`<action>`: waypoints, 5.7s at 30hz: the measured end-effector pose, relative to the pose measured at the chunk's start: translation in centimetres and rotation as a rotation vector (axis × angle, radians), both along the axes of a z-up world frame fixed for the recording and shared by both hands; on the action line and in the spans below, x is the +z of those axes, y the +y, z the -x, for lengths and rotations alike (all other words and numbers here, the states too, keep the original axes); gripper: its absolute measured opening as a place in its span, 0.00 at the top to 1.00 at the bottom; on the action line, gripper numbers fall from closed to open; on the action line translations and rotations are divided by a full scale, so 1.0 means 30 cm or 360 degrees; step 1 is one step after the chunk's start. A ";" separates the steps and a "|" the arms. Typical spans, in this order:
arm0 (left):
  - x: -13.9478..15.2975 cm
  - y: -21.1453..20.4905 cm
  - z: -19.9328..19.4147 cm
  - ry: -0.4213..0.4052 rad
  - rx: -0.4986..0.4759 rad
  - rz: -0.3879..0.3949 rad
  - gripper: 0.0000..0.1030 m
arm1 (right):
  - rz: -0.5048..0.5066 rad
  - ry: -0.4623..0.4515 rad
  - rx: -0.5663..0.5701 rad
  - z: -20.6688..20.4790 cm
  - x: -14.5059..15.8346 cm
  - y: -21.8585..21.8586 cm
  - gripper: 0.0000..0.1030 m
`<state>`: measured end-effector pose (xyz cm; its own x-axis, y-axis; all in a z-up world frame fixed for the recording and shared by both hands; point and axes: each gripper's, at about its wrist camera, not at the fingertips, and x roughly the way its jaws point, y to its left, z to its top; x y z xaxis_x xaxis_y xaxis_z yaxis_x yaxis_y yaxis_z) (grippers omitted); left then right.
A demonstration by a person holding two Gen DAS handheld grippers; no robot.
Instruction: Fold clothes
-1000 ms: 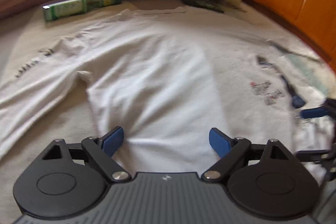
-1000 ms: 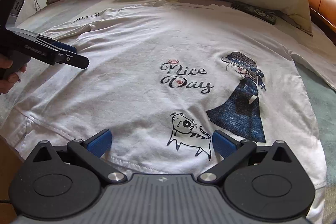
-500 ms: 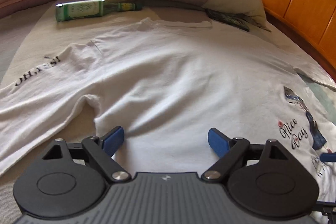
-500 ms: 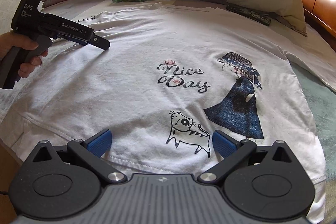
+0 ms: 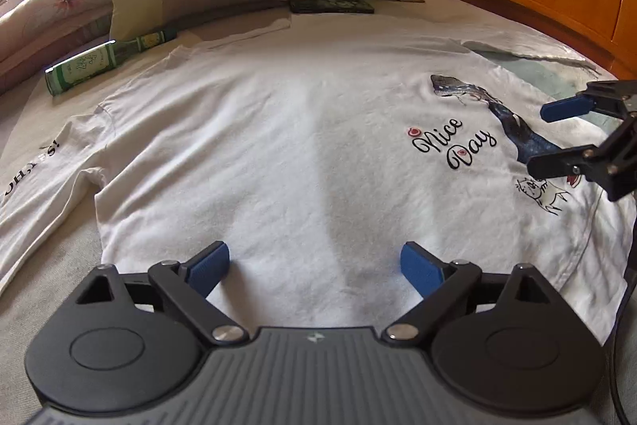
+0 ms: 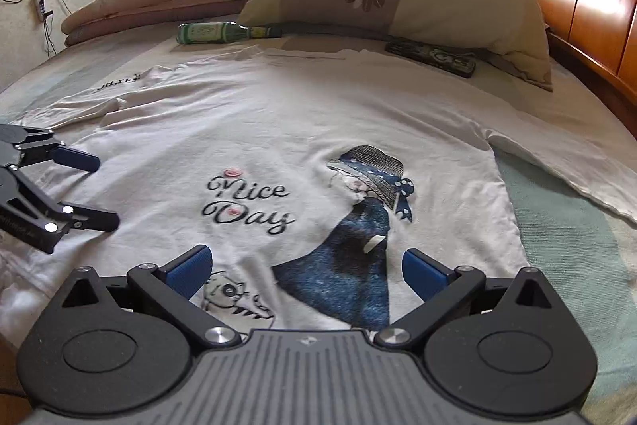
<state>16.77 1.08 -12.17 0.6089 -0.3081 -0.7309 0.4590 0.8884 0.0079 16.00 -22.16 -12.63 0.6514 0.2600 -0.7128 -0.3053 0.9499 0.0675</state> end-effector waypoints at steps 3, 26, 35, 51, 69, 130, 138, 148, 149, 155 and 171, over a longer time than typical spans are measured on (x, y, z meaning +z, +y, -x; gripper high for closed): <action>-0.002 0.055 0.046 0.0039 0.0012 -0.0004 0.05 | -0.0101 0.0044 -0.0065 0.006 -0.022 -0.086 0.00; 0.070 0.126 -0.133 0.0144 0.0202 0.0207 0.02 | -0.0036 0.0133 -0.0415 0.040 0.056 -0.024 0.00; 0.160 0.258 -0.563 0.0326 0.0504 0.0498 0.02 | -0.0243 0.0002 -0.0029 -0.222 0.096 0.213 0.00; -0.001 0.124 -1.036 0.0227 0.0753 0.0164 0.01 | -0.0538 -0.0033 0.0001 -0.224 0.074 0.145 0.00; 0.035 0.114 -0.808 0.0559 0.0715 0.0322 0.01 | -0.0146 0.0040 0.0082 -0.165 0.075 0.259 0.00; 0.053 0.681 -0.569 0.0479 0.1185 0.0426 0.01 | -0.0194 0.0092 0.0067 -0.181 0.047 0.256 0.00; 0.083 0.865 -0.513 0.0316 0.1583 0.0087 0.02 | -0.0208 0.0066 0.0059 -0.183 0.051 0.258 0.00; 0.042 0.917 -0.383 0.0344 0.1593 -0.0106 0.00 | -0.0222 -0.0008 0.0011 -0.132 0.082 0.271 0.00; 0.048 0.936 -0.359 0.0307 0.1637 -0.0126 0.01 | -0.0215 -0.0011 -0.0014 -0.121 0.086 0.271 0.00; 0.184 0.791 -0.257 0.0152 0.1308 -0.0113 0.01 | -0.0059 0.0066 -0.0087 -0.035 0.048 0.297 0.00; 0.014 0.131 -0.468 0.0261 0.0375 0.0206 0.01 | 0.0079 0.0056 -0.0050 0.085 0.006 0.321 0.00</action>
